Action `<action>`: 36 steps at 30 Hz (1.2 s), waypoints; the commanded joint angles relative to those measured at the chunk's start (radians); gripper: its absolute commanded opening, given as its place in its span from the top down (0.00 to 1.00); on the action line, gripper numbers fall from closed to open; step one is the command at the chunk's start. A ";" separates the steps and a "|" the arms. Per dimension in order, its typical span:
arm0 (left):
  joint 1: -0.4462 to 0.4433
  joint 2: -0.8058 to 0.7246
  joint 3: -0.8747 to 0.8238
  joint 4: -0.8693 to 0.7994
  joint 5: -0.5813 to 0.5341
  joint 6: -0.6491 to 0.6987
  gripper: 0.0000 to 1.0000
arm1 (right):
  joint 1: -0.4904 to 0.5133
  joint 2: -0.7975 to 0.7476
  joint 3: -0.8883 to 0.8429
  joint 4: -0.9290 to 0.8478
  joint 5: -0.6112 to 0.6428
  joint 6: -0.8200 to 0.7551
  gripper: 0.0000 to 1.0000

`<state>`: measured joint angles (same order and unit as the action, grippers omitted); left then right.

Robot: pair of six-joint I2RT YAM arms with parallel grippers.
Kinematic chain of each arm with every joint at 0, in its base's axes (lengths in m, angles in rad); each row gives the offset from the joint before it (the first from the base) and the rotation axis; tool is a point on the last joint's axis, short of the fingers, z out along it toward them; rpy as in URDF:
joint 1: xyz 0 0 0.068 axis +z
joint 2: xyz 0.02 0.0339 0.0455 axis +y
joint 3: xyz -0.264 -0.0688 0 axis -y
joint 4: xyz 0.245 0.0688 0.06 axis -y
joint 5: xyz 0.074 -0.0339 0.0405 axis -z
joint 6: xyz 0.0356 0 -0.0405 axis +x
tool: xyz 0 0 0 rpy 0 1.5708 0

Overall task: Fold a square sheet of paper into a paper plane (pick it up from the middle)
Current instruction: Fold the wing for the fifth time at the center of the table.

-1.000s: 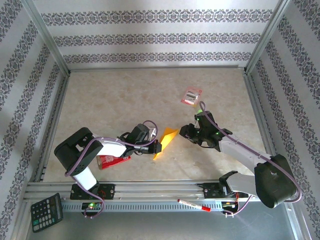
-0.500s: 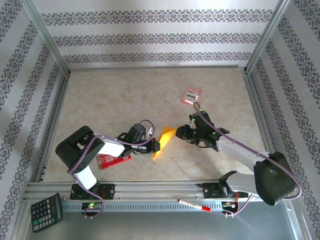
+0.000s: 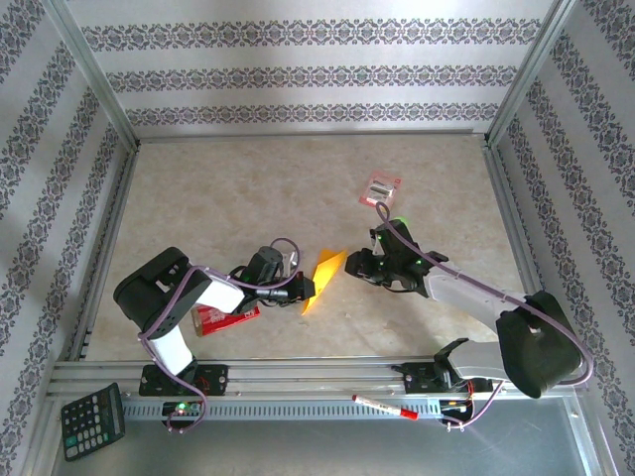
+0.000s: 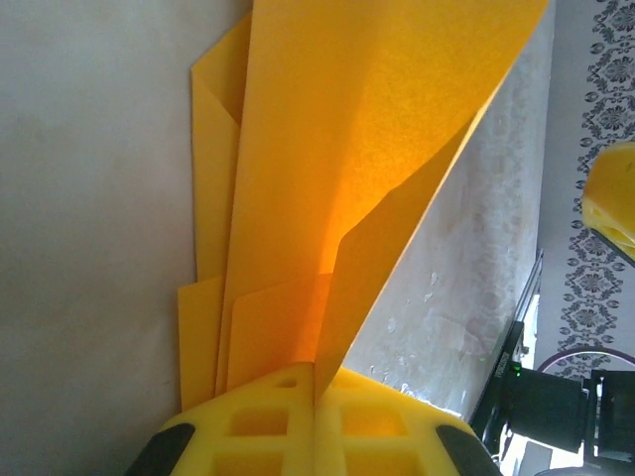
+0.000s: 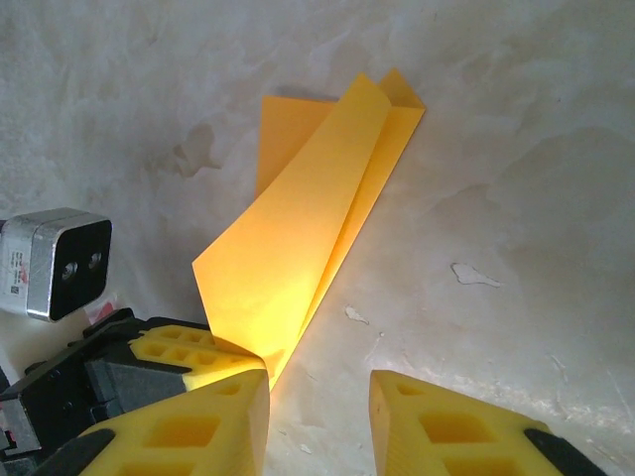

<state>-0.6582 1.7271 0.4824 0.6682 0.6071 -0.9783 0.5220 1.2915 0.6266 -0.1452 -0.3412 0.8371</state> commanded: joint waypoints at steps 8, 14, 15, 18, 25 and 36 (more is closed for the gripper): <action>0.019 0.017 -0.022 0.133 0.049 -0.110 1.00 | 0.018 0.022 0.041 0.012 -0.010 -0.021 0.68; 0.019 0.022 -0.047 0.189 0.043 -0.163 1.00 | 0.029 0.042 0.049 0.019 -0.013 -0.021 0.69; 0.019 0.020 -0.050 0.193 0.042 -0.169 1.00 | 0.032 0.047 0.052 0.019 -0.014 -0.023 0.69; 0.021 0.020 -0.062 0.207 0.037 -0.187 1.00 | 0.040 0.061 0.061 0.024 -0.014 -0.026 0.69; 0.032 0.040 -0.094 0.253 0.030 -0.233 1.00 | 0.076 0.108 0.097 0.055 -0.019 -0.068 0.70; 0.035 0.066 -0.140 0.299 0.000 -0.281 1.00 | 0.127 0.248 0.185 0.113 -0.054 -0.140 0.84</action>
<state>-0.6384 1.7725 0.3637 0.9363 0.6247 -1.2366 0.6384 1.5070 0.7773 -0.0605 -0.3759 0.7311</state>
